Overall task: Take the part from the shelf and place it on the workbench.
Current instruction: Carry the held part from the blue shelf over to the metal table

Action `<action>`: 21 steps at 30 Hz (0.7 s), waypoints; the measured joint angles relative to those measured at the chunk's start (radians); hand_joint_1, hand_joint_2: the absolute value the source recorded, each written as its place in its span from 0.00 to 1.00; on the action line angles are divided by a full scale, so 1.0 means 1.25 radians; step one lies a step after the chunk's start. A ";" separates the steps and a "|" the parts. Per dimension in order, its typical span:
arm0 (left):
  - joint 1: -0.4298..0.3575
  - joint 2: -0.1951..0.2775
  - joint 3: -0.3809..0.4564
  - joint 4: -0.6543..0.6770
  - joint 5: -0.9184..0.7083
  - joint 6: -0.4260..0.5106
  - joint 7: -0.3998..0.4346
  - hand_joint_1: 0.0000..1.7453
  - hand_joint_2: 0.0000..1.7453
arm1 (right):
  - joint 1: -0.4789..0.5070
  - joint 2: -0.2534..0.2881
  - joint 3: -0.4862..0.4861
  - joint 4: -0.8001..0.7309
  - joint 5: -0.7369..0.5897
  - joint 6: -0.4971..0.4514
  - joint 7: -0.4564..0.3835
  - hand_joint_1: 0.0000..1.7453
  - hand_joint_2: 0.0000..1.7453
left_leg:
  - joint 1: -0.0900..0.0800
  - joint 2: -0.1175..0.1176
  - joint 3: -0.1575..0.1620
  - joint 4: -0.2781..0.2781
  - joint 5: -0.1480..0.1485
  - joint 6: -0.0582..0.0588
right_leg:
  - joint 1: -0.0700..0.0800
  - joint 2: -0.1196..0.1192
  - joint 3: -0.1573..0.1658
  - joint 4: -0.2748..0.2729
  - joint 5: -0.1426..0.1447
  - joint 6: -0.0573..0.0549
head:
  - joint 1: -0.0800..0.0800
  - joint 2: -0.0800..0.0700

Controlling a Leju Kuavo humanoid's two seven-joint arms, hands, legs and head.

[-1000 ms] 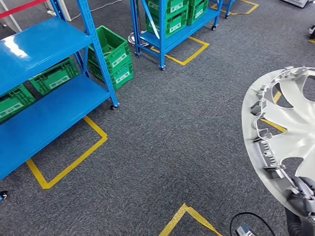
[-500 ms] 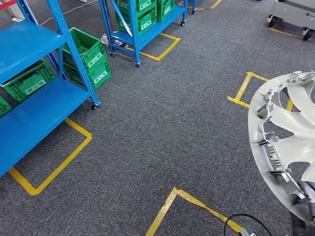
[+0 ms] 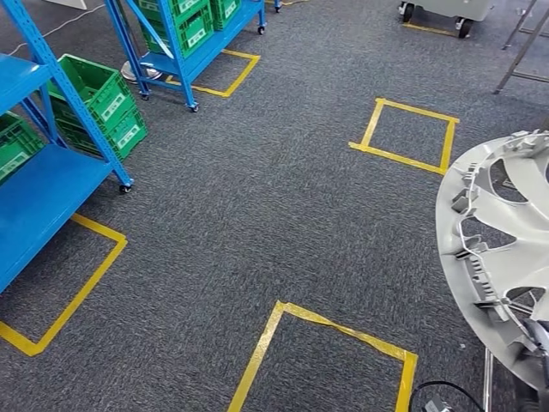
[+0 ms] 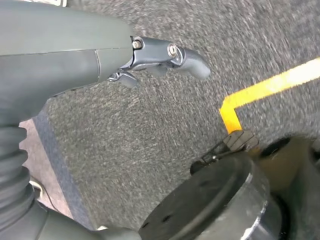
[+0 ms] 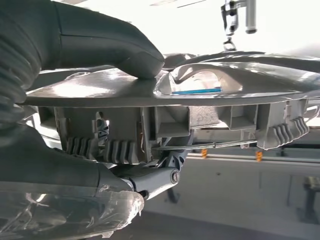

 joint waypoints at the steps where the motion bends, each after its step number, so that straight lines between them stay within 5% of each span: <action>1: -0.001 0.000 0.000 0.000 0.000 0.000 0.000 0.00 1.00 | 0.001 0.001 -0.002 0.000 -0.001 0.000 0.000 1.00 1.00 | -0.001 -0.008 0.017 -0.031 -0.007 0.001 | -0.001 0.007 -0.006 -0.001 0.010 0.003 | 0.000 0.000; 4: -0.001 -0.004 0.000 0.000 -0.001 0.000 0.002 0.00 1.00 | 0.005 0.004 -0.010 0.001 -0.005 0.000 0.001 1.00 1.00 | 0.001 0.017 0.007 -0.047 0.008 0.005 | -0.002 0.016 -0.023 -0.001 0.022 0.016 | -0.002 0.000; 5: -0.001 -0.005 0.000 0.001 -0.002 0.000 0.002 0.00 1.00 | 0.006 0.005 -0.013 0.002 -0.006 0.000 0.000 1.00 1.00 | 0.003 0.029 -0.002 -0.049 0.018 0.008 | -0.002 0.001 -0.033 0.016 -0.001 0.022 | -0.001 0.000; 8: 0.002 -0.005 0.000 0.001 -0.004 0.000 0.005 0.00 1.00 | 0.004 0.007 -0.017 0.006 -0.008 0.000 0.000 1.00 1.00 | 0.004 0.064 -0.030 -0.049 0.042 0.012 | -0.013 -0.059 -0.070 0.160 -0.126 0.042 | 0.004 0.000; 10: 0.003 -0.004 0.000 0.001 -0.007 0.000 0.005 0.00 1.00 | 0.003 0.009 -0.020 0.010 -0.009 0.000 0.000 1.00 1.00 | 0.004 0.088 -0.051 -0.047 0.058 0.007 | -0.024 -0.069 -0.070 0.239 -0.137 0.053 | 0.004 0.000; 12: 0.001 -0.004 0.000 0.001 -0.009 0.000 0.006 0.00 1.00 | 0.003 0.010 -0.023 0.013 -0.010 0.000 0.001 1.00 1.00 | 0.006 0.110 -0.075 -0.042 0.071 -0.001 | -0.035 -0.077 -0.025 0.223 -0.093 0.064 | 0.004 0.000; 14: 0.000 -0.003 0.000 0.001 -0.010 0.000 0.006 0.00 1.00 | 0.001 0.012 -0.023 0.014 -0.011 0.000 0.000 1.00 1.00 | 0.006 0.126 -0.092 -0.035 0.080 -0.012 | -0.039 -0.104 0.064 0.113 -0.090 0.075 | 0.004 0.000; 16: 0.000 -0.001 0.000 0.001 -0.010 0.000 0.006 0.00 1.00 | -0.001 0.014 -0.024 0.015 -0.011 0.000 0.001 1.00 1.00 | 0.005 0.139 -0.098 -0.030 0.089 -0.021 | -0.034 -0.125 0.122 0.020 -0.120 0.066 | 0.000 0.000; 18: 0.001 -0.001 0.000 0.001 -0.011 -0.001 0.006 0.00 1.00 | -0.001 0.016 -0.026 0.016 -0.011 0.000 0.002 1.00 1.00 | 0.010 0.151 -0.099 -0.028 0.096 -0.027 | -0.026 -0.117 0.122 0.001 -0.124 0.044 | -0.004 0.000; 21: 0.002 -0.004 0.000 0.001 -0.012 -0.002 0.001 0.00 1.00 | 0.000 0.019 -0.028 0.016 -0.011 0.000 0.004 1.00 1.00 | 0.018 0.102 -0.124 0.028 0.047 -0.035 | -0.023 -0.095 0.112 0.001 -0.110 0.017 | -0.004 0.000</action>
